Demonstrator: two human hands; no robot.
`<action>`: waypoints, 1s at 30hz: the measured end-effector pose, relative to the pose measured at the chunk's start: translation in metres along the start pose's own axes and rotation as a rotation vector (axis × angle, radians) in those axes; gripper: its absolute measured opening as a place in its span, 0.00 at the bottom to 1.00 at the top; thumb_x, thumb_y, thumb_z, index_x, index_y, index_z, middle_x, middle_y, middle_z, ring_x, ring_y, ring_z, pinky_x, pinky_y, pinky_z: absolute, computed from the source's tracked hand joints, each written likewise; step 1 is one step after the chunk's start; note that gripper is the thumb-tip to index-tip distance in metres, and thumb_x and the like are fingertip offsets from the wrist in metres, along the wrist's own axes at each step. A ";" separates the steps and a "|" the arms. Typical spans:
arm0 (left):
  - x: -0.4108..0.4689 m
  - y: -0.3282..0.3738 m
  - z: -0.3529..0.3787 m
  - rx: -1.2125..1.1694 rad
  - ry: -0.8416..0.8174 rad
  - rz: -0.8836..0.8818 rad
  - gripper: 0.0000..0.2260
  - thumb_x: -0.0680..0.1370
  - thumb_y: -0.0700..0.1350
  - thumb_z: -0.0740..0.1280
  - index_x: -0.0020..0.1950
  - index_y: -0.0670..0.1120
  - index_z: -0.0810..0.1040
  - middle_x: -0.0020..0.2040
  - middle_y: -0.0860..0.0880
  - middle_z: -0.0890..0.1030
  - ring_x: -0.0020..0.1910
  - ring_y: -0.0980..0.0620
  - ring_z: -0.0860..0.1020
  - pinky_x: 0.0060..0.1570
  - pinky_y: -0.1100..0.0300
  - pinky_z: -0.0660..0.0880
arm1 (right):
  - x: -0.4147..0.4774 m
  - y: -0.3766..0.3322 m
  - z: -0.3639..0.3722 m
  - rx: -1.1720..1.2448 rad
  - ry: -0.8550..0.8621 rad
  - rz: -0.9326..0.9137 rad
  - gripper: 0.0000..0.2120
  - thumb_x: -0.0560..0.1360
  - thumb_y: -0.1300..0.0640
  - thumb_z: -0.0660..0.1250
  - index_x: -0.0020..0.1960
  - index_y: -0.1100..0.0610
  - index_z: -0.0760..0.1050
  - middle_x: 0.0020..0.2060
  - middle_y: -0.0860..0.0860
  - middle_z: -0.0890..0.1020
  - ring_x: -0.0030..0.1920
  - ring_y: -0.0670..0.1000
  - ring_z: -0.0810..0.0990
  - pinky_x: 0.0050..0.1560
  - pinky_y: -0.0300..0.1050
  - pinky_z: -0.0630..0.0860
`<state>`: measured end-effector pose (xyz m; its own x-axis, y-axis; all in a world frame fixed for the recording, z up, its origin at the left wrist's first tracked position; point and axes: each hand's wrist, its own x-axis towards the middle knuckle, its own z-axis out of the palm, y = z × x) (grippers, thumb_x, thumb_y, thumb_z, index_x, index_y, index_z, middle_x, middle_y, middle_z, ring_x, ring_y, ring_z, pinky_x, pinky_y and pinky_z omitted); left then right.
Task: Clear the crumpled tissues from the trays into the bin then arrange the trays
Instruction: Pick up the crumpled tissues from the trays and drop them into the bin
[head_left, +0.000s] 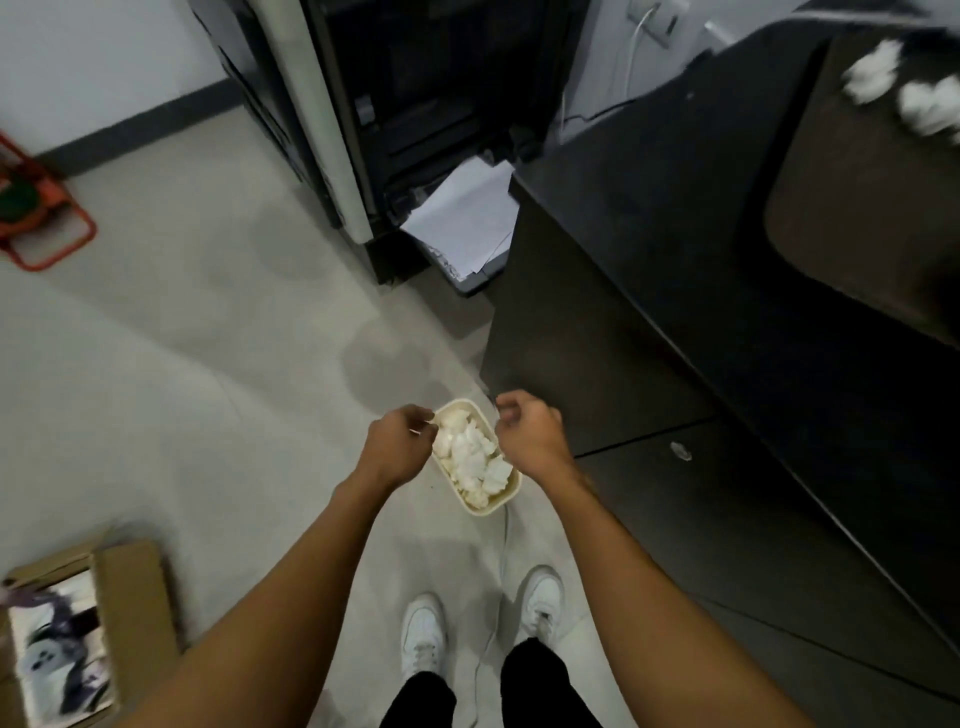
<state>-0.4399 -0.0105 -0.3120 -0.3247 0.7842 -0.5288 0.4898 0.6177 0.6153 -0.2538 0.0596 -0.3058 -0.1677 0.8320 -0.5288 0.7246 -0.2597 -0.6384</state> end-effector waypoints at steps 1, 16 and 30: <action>-0.009 0.013 -0.012 -0.015 0.007 0.016 0.12 0.81 0.45 0.67 0.63 0.45 0.81 0.58 0.48 0.84 0.51 0.52 0.81 0.53 0.62 0.73 | -0.011 -0.012 -0.009 0.004 0.011 -0.011 0.16 0.78 0.62 0.66 0.64 0.53 0.79 0.57 0.51 0.82 0.52 0.48 0.79 0.51 0.36 0.72; -0.124 0.249 -0.133 -0.088 0.026 0.460 0.07 0.80 0.46 0.69 0.58 0.50 0.82 0.50 0.53 0.84 0.51 0.54 0.82 0.53 0.59 0.78 | -0.161 -0.149 -0.198 0.113 0.431 -0.271 0.13 0.77 0.60 0.68 0.60 0.54 0.81 0.49 0.48 0.84 0.50 0.47 0.82 0.57 0.44 0.80; -0.191 0.425 -0.095 -0.086 -0.051 0.852 0.09 0.79 0.45 0.70 0.58 0.49 0.84 0.49 0.53 0.85 0.49 0.57 0.82 0.54 0.64 0.77 | -0.234 -0.123 -0.370 0.153 0.808 -0.229 0.11 0.76 0.60 0.69 0.57 0.53 0.82 0.45 0.47 0.83 0.47 0.45 0.82 0.50 0.35 0.75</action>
<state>-0.2464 0.1081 0.1060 0.1639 0.9804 0.1097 0.4863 -0.1770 0.8557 -0.0564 0.0778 0.1036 0.2718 0.9510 0.1473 0.6226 -0.0571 -0.7804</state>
